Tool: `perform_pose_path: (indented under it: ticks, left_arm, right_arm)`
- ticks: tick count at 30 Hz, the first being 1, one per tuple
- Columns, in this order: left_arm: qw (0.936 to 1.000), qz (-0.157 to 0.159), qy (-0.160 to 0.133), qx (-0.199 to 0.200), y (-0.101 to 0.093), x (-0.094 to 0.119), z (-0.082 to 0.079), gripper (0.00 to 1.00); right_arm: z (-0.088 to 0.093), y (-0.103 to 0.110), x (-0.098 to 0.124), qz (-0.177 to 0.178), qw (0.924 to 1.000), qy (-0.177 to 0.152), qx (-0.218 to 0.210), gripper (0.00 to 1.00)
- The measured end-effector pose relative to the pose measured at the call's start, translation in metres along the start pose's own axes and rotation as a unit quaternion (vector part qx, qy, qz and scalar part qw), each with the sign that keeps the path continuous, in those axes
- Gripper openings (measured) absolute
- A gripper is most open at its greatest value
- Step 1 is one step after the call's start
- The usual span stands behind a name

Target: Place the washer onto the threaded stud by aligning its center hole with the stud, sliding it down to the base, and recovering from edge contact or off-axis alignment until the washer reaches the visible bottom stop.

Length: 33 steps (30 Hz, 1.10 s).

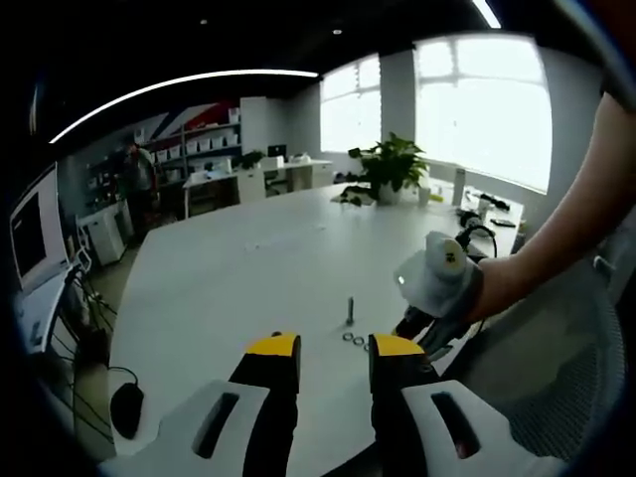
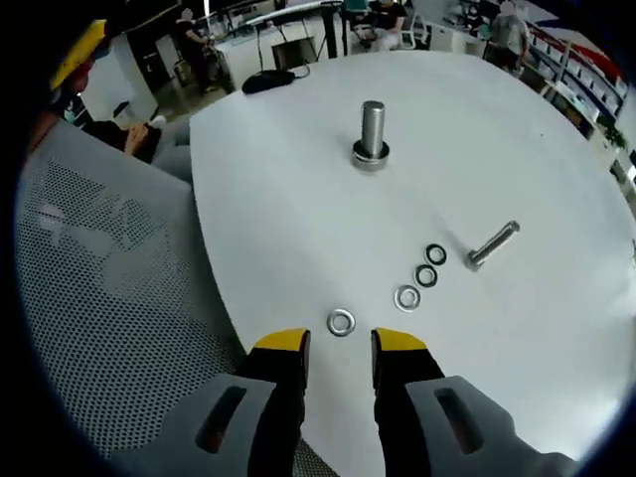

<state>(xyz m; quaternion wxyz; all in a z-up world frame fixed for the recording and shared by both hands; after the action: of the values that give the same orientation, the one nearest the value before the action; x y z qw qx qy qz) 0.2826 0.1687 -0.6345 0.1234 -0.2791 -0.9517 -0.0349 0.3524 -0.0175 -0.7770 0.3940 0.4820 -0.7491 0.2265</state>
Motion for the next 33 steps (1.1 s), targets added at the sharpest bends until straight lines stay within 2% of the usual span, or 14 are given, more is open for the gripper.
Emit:
perform_pose_path:
  ticks: [4, 9, 12, 17, 19, 21, 23, 29, 33]
  left_arm:
    - [1.0, 0.002, 0.002, 0.0, -0.001, -0.001, 0.0, 0.25]
    - [1.0, 0.001, 0.003, -0.001, -0.001, -0.001, 0.001, 0.27]
    - [0.9999, 0.003, -0.012, 0.003, -0.002, 0.0, -0.003, 0.29]
    - [1.0, 0.005, 0.003, -0.001, -0.003, -0.002, 0.001, 0.29]
    - [1.0, 0.005, 0.002, -0.003, -0.003, -0.002, 0.0, 0.29]
    - [1.0, 0.004, 0.002, -0.002, -0.002, -0.002, 0.001, 0.29]
    - [1.0, 0.004, -0.003, 0.004, -0.002, -0.002, 0.0, 0.3]
    - [1.0, 0.003, 0.001, 0.001, -0.002, -0.002, 0.001, 0.3]
    - [1.0, 0.003, 0.002, 0.001, -0.002, -0.002, 0.001, 0.3]
  right_arm:
    - [0.001, -0.001, -0.006, -0.011, 0.9995, 0.015, 0.024, 0.26]
    - [-0.001, -0.002, -0.008, -0.019, 0.9994, 0.013, 0.027, 0.24]
    - [-0.002, -0.004, -0.009, -0.023, 0.9992, 0.012, 0.03, 0.23]
    - [-0.004, -0.004, -0.011, -0.028, 0.9984, 0.013, 0.048, 0.22]
    - [-0.005, -0.004, -0.011, -0.032, 0.9956, 0.023, 0.085, 0.2]
    - [-0.006, -0.002, -0.011, -0.035, 0.9938, 0.029, 0.102, 0.19]
    - [-0.007, -0.001, -0.013, -0.039, 0.9938, 0.032, 0.099, 0.18]
    - [-0.01, 0.0, -0.015, -0.052, 0.9876, 0.046, 0.141, 0.16]
    - [-0.013, -0.002, -0.016, -0.057, 0.9863, 0.057, 0.144, 0.16]
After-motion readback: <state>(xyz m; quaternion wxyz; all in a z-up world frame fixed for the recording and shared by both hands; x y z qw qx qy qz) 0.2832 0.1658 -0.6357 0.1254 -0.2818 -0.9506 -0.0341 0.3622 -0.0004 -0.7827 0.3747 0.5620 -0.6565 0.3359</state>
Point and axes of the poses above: the point that each gripper's makers call its tool centre point, and the gripper's own axes: x roughly backward along the fingers, y roughly to its left, z roughly out of its underside, the point moved 9 cm from there along x, roughly backward along the fingers, and after that the axes turned 11 degrees about -y, right-handed, at the moved point
